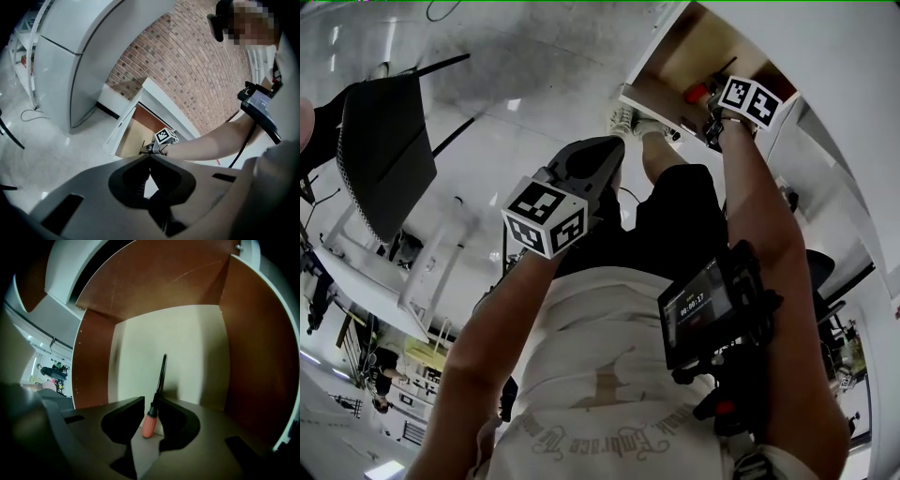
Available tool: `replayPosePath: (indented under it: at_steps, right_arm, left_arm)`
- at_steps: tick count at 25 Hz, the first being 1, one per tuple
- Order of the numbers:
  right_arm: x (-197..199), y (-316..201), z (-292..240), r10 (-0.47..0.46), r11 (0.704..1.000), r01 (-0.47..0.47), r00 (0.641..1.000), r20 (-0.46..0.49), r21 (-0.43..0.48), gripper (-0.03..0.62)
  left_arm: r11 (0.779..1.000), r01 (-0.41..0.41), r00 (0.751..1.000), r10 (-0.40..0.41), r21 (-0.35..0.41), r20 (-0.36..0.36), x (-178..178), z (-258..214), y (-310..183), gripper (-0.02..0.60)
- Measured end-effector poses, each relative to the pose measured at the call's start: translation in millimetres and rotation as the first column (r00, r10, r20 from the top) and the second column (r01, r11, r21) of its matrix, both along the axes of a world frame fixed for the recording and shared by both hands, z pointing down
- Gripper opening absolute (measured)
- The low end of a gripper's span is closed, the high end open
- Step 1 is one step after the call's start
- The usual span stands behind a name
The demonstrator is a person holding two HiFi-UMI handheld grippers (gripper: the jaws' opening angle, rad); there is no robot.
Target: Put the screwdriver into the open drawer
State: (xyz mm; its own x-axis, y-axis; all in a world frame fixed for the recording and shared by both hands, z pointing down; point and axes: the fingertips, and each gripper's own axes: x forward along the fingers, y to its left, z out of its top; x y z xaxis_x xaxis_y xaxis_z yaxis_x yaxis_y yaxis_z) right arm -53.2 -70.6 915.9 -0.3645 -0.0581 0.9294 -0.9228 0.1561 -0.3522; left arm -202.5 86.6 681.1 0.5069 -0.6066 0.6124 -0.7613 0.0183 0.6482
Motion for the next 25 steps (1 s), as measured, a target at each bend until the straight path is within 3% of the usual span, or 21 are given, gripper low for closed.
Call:
replayPosePath:
  at_steps: [13,25]
  right_arm:
    - [6.9,2.5,-69.7,0.055,0.996,-0.059,0.995,0.078,0.061,0.049]
    - [15.1,23.8,-151.4,0.026,0.991,-0.044,0.989,0.145,0.125,0.033]
  left_arm:
    - [0.993,-0.042,0.999,0.042,0.109,0.004,-0.2,-55.4,-27.2,0.020]
    - [0.969,-0.176,0.984,0.172,0.173,0.037,11.2,-108.1,-26.0,0.020]
